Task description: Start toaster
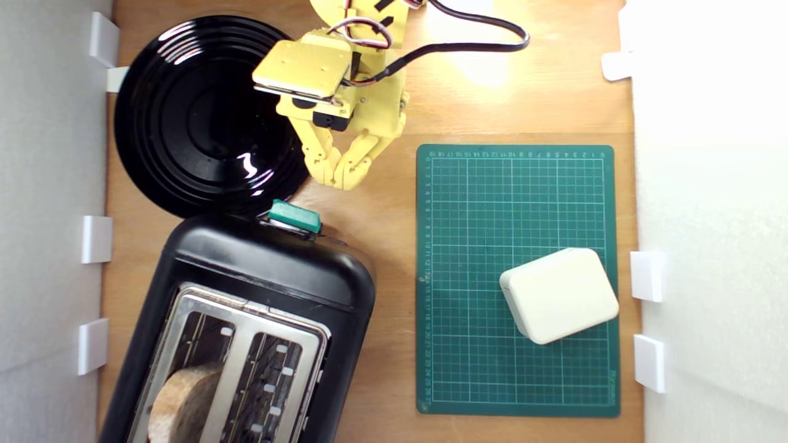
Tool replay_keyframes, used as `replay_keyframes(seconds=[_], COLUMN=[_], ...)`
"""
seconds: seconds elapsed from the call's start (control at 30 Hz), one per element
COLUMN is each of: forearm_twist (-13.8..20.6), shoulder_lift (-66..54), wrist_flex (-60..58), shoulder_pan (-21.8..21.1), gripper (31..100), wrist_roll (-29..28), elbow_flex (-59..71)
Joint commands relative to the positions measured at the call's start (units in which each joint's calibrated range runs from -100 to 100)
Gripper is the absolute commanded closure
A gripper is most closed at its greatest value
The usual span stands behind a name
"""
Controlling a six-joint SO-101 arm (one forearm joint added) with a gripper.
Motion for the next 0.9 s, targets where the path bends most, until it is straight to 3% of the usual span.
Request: replay_keyframes(seconds=[0.0,0.47,0.6,0.87], forearm_twist=[0.19,0.38,3.94,3.85], shoulder_lift=[2.17,3.5,3.75,4.17], wrist_flex=[-0.66,-6.06,-6.06,-6.14], shoulder_pan=[-0.11,2.51,2.59,4.18], gripper=[98.9,98.9,98.9,98.9], wrist_roll=[-0.28,0.19,1.45,2.6], elbow_flex=[-8.13,-13.22,-13.31,-13.22])
